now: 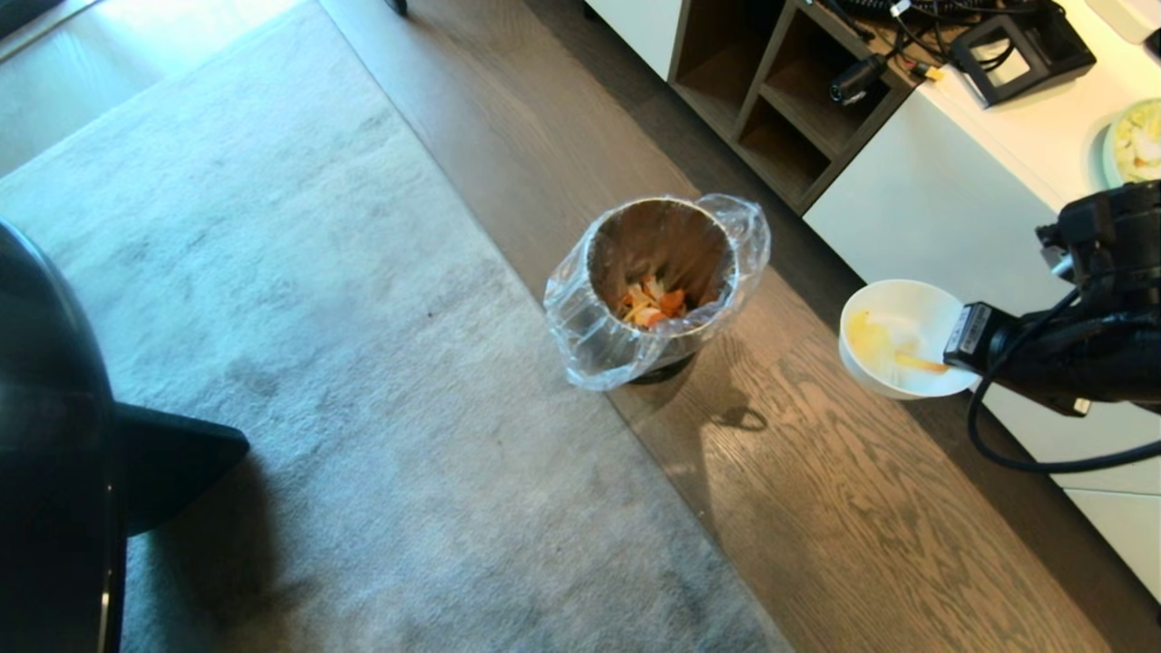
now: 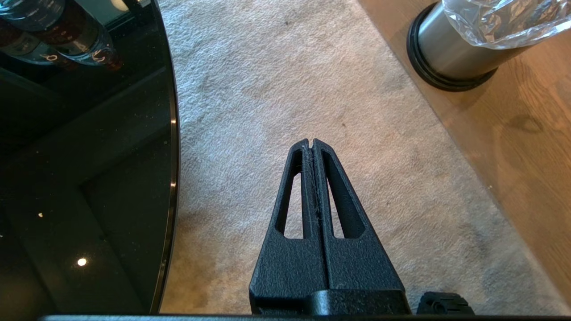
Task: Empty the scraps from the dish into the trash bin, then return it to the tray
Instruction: Move the bowl over the trash can
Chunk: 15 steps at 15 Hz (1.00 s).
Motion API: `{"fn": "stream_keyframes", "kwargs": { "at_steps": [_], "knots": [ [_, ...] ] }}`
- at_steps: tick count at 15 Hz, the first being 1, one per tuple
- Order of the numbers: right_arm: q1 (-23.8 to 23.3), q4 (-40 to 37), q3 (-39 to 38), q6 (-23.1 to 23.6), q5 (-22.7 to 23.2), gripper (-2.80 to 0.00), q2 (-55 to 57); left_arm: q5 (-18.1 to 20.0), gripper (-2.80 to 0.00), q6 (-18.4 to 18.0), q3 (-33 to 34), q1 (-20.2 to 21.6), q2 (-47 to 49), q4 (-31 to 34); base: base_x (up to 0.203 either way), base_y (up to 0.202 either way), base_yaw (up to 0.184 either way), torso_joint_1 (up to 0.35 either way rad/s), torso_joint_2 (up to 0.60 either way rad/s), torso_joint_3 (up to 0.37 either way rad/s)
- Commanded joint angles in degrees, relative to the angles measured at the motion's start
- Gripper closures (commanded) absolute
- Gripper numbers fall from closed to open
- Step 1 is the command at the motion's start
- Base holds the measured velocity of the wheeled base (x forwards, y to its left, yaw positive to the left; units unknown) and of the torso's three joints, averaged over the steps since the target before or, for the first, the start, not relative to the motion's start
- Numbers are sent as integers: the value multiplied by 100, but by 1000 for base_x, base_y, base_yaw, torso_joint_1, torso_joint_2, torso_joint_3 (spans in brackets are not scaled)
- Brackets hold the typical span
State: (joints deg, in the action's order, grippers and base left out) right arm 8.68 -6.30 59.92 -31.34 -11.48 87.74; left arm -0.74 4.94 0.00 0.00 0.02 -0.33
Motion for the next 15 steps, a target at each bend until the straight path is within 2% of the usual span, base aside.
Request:
{"fn": "stream_keyframes", "kwargs": {
  "at_steps": [1,6,9,12,15],
  "knots": [
    [2,-3,26,99,-3,0,-25,-5,0,5,0,0,-2,-2,0,0,0,0,0,0],
    [60,6,853,346,6,0,245,-5,0,-2,0,0,-2,-2,0,0,0,0,0,0],
    [141,52,1426,867,6,0,586,-5,0,-2,0,0,-2,-2,0,0,0,0,0,0],
    [422,33,2112,1104,-8,0,949,-5,0,-2,0,0,-2,-2,0,0,0,0,0,0],
    [763,66,2803,1597,-19,0,1246,-5,0,-2,0,0,-2,-2,0,0,0,0,0,0]
  ]
}}
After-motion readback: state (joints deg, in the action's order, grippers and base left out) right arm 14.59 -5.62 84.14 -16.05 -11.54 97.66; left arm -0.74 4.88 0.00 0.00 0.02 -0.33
